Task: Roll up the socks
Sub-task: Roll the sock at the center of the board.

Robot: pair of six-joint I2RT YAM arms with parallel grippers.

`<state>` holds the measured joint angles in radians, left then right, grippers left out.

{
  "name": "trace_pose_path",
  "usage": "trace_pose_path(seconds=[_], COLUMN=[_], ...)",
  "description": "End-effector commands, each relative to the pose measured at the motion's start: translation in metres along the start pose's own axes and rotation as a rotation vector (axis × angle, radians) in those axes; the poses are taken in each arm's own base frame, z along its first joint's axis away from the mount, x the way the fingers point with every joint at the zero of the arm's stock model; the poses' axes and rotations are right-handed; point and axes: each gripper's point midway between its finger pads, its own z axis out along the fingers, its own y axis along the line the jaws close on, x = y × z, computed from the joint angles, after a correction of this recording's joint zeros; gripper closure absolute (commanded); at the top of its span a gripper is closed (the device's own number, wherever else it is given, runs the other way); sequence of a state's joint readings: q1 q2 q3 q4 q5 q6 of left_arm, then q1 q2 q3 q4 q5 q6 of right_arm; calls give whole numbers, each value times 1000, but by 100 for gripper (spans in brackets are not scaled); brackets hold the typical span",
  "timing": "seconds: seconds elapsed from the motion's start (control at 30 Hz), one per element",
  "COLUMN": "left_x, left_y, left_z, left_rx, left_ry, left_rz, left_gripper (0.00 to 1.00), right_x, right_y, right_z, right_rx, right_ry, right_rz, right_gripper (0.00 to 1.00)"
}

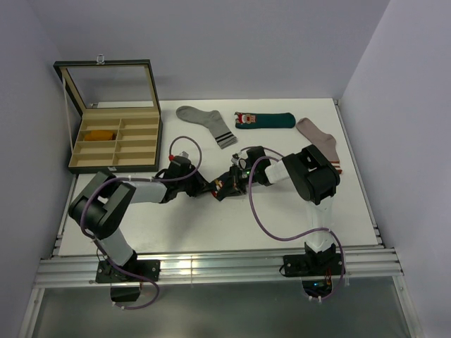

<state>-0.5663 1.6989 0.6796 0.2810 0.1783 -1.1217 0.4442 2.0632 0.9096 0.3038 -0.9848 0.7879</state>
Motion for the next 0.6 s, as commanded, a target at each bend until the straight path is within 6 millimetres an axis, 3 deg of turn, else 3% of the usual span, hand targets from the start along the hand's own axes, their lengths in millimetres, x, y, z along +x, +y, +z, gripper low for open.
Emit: trace_pose_path(seconds=[0.0, 0.1, 0.2, 0.33, 0.43, 0.57], left_x=[-6, -9, -8, -6, -5, -4], left_y=[31, 37, 30, 37, 35, 33], left_z=[5, 5, 7, 9, 12, 16], left_rx=[-163, -228, -247, -319, -340, -349], left_ry=[-32, -45, -38, -32, -22, -9], left_rz=[13, 39, 72, 111, 138, 154], left_gripper=[76, 79, 82, 82, 82, 83], right_x=[3, -3, -2, -2, -5, -25], right_y=[-55, -50, -46, -36, -21, 9], right_z=[0, -4, -7, -18, -28, -49], right_rx=[211, 236, 281, 378, 452, 582], right_ry=[-55, -78, -82, -120, -178, -371], right_rz=[77, 41, -3, -98, -213, -410], right_gripper=[95, 92, 82, 70, 68, 71])
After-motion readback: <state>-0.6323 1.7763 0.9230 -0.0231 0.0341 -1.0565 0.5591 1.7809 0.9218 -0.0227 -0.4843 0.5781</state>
